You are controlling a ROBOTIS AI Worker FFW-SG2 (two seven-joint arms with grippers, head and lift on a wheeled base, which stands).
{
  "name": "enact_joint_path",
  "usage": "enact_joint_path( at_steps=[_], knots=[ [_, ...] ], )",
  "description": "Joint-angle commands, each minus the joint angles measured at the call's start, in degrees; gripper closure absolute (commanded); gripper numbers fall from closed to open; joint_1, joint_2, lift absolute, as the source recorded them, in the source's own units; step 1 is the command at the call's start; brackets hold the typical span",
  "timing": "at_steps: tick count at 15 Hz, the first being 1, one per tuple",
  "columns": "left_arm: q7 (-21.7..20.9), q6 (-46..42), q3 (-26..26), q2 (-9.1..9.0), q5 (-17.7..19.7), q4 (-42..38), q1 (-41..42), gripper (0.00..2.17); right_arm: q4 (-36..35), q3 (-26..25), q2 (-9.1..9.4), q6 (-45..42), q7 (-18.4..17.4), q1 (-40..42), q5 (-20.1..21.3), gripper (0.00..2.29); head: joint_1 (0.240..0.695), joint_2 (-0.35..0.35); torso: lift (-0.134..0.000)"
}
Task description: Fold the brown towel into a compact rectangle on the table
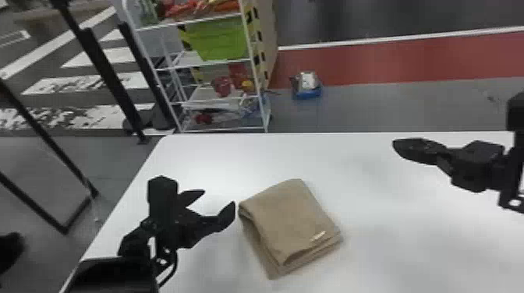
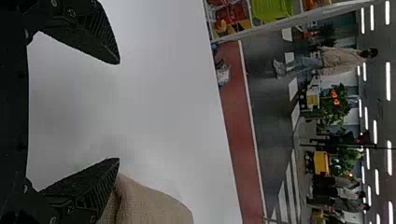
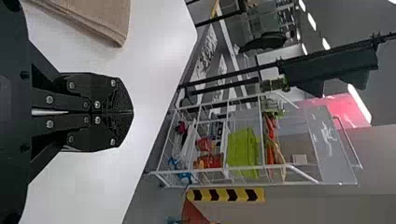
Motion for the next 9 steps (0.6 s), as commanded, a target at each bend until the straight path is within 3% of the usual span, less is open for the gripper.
enact_joint_path(
  at_steps=[1, 4, 6, 7, 9],
  knots=[
    [1.8, -9.49, -1.73, -0.23, 3.73, -1.86, 3.85, 0.18, -1.27, -5.96, -0.17, -1.17, 0.61, 1.61, -0.22, 2.26, 0.695, 0.22, -0.124],
    [2.15, -14.76, -3.31, -0.23, 7.07, -2.48, 6.14, 0.19, -2.15, -9.39, -1.93, -0.82, 0.96, 3.36, -1.45, 2.26, 0.695, 0.122, -0.124],
    [2.41, -17.04, -5.59, -0.23, 6.37, -2.13, 7.02, 0.19, -2.5, -11.76, -2.55, -0.82, 1.4, 3.54, -3.47, 2.26, 0.695, 0.081, -0.124],
    [4.79, -21.09, -6.47, -0.23, 4.34, -0.11, 6.75, 0.19, -2.5, -12.55, -2.72, -0.12, 1.75, 3.72, -4.09, 2.26, 0.695, 0.06, -0.124],
    [12.08, -31.11, -7.35, -0.23, -3.3, 5.43, 4.73, 0.19, -2.85, -12.73, -2.72, 0.41, 2.28, 4.51, -5.14, 2.26, 0.695, 0.023, -0.124]
  ],
)
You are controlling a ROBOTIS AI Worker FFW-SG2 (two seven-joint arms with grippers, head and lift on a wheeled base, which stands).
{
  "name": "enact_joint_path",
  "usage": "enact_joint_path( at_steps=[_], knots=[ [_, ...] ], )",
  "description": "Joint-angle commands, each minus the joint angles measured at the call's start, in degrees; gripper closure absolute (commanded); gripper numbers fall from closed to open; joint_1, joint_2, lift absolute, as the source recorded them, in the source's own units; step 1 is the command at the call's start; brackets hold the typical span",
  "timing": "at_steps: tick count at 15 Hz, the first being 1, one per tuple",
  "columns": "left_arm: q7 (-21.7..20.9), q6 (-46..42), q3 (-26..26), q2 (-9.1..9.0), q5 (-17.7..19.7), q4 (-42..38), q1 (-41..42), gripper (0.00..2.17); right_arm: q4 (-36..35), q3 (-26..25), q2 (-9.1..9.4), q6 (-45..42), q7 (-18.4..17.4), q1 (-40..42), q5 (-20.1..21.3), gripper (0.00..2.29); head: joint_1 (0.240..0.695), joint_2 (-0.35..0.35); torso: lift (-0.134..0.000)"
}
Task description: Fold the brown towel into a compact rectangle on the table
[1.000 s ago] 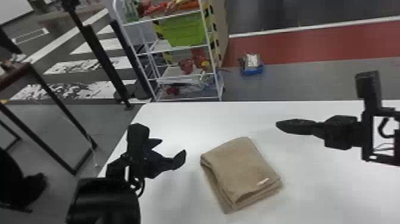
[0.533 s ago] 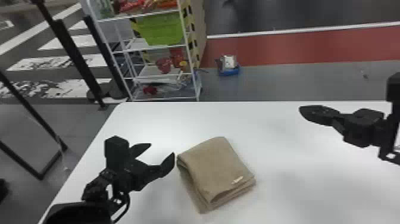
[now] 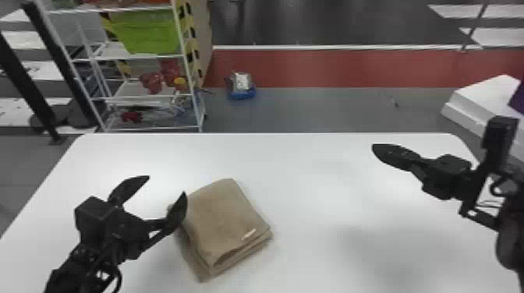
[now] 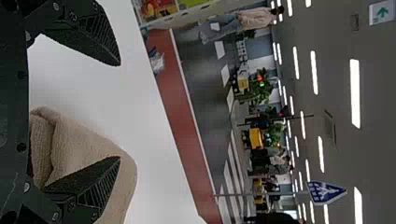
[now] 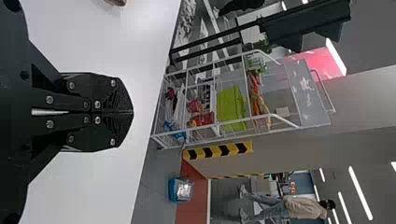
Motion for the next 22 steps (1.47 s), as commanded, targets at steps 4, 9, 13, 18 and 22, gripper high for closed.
enact_joint_path(
  at_steps=[4, 9, 13, 18, 22],
  knots=[
    [1.68, -5.54, 0.03, -0.24, -7.51, 6.48, -2.87, 0.19, -0.59, -0.59, -0.07, 0.38, 0.46, 1.09, -1.2, 2.26, 0.695, 0.022, -0.124],
    [0.71, -3.08, 0.03, -0.24, -10.94, 8.77, -4.71, 0.19, -2.0, -0.24, 0.02, 1.26, 0.64, 1.62, -2.16, 2.26, 0.695, 0.027, -0.124],
    [-1.22, -3.96, 0.03, -0.24, -11.73, 10.88, -7.17, 0.19, -2.88, -0.07, 0.02, 1.44, 0.82, 2.32, -2.43, 2.26, 0.695, 0.033, -0.124],
    [-2.71, -5.54, -2.52, -0.24, -12.17, 12.02, -9.81, 0.19, -3.23, 0.02, 0.02, 1.44, 0.82, 3.2, -2.78, 2.26, 0.695, 0.013, -0.124],
    [-4.3, -3.6, -0.24, -0.24, -13.66, 3.23, -3.3, 0.19, -4.55, -0.68, -0.07, 1.97, 0.9, 3.99, -3.83, 2.26, 0.695, -0.006, -0.124]
  ],
)
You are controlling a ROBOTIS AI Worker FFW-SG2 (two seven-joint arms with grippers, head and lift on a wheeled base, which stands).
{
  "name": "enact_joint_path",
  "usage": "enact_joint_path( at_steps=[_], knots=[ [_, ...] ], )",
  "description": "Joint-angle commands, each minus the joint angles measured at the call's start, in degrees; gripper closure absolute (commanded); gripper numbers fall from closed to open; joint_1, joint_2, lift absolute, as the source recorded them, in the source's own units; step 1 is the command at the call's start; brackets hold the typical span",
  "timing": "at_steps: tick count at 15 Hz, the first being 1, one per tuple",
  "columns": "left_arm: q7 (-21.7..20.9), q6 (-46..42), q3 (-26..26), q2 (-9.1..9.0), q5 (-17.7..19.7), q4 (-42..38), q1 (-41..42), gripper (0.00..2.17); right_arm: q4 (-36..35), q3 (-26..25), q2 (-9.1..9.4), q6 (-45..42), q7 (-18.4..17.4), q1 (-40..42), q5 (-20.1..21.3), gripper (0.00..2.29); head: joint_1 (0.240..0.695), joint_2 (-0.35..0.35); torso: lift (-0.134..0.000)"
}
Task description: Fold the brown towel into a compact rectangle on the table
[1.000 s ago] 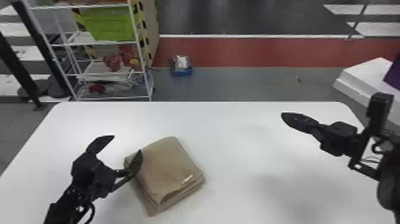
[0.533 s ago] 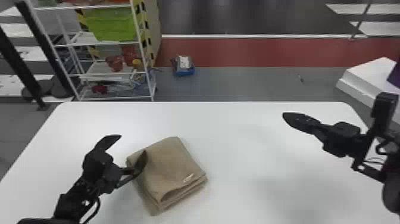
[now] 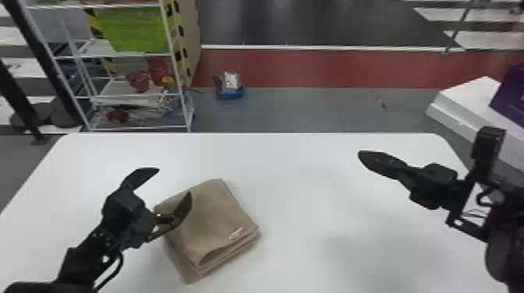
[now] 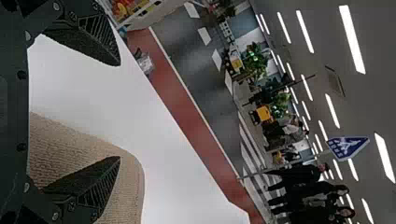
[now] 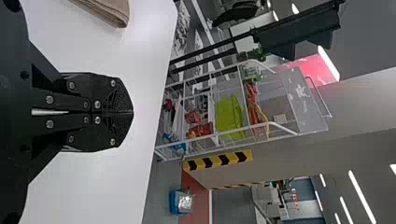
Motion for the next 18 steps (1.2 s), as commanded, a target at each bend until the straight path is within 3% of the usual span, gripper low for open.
enact_joint_path(
  at_steps=[1, 3, 5, 9, 18],
  knots=[
    [-0.18, 0.88, 3.09, -0.24, -0.82, -6.02, 4.93, 0.19, -0.36, -0.67, -0.16, 0.09, 0.5, -0.09, -0.75, 2.26, 0.695, 0.0, -0.124],
    [-2.47, 1.41, 7.13, -0.24, 0.15, -9.36, 7.22, 0.19, -0.18, -0.67, -0.16, -0.09, 0.59, -0.45, -0.66, 2.26, 0.695, 0.019, -0.124],
    [-2.47, 4.4, 7.57, -0.24, -1.87, -9.88, 7.66, 0.19, 0.08, -0.49, -0.16, -0.26, 0.59, -0.53, -0.66, 2.26, 0.695, 0.047, -0.124],
    [-2.29, 10.02, 5.64, -0.24, -6.88, -5.49, 4.67, 0.19, -0.01, -0.93, -0.16, 0.09, 0.94, -0.18, -1.01, 2.26, 0.695, 0.086, -0.124],
    [-1.24, 9.85, 0.01, -0.24, -8.2, -1.54, -1.13, 0.19, -0.18, -2.16, -0.16, 0.09, 1.12, 0.61, -1.45, 2.26, 0.695, 0.049, -0.124]
  ],
)
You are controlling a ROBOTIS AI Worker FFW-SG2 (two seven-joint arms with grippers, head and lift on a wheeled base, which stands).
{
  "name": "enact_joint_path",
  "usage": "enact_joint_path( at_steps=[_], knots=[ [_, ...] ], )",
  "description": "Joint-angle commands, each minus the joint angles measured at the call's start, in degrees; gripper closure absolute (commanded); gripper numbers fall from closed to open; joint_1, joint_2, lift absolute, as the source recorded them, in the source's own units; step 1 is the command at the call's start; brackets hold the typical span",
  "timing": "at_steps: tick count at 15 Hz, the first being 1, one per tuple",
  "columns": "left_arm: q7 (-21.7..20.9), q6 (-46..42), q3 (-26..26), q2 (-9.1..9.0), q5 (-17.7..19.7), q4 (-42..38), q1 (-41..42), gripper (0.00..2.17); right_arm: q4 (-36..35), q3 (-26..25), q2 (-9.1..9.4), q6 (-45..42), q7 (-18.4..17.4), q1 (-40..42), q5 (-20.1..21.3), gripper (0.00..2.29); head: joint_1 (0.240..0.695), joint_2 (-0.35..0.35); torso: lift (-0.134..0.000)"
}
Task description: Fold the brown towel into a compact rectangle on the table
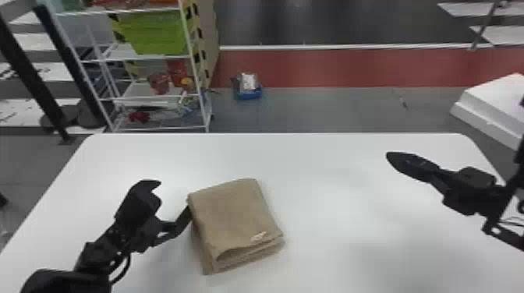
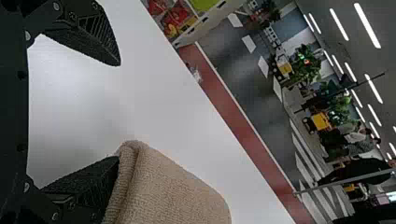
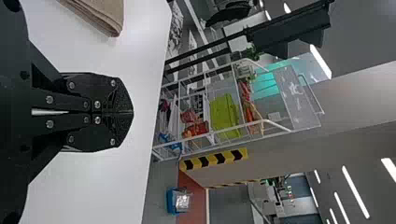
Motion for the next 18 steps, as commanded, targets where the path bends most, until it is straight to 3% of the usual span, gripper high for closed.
enact_joint_path(
  at_steps=[1, 12, 15, 18],
  knots=[
    [0.01, 0.0, -2.57, -0.24, -0.67, 0.18, -1.05, 0.19, -0.26, -0.03, 0.0, 0.0, 0.0, 0.29, -0.12, 2.26, 0.695, 0.042, -0.124],
    [1.06, 0.0, -6.97, -0.24, -1.37, 4.84, -5.35, 0.19, -0.53, -0.91, 0.0, 0.0, 0.0, 1.7, -0.38, 2.26, 0.695, -0.038, -0.124],
    [1.68, 0.17, -3.63, -0.24, -1.98, 4.92, -6.23, 0.18, -0.97, -1.26, 0.0, -0.18, 0.0, 1.79, -0.65, 2.26, 0.695, -0.039, -0.124],
    [-3.16, 3.16, 2.79, -0.24, -4.71, 4.05, -6.49, 0.18, -0.97, -1.26, 0.0, -0.18, 0.0, 1.44, -0.65, 2.26, 0.695, 0.002, -0.124]
  ],
)
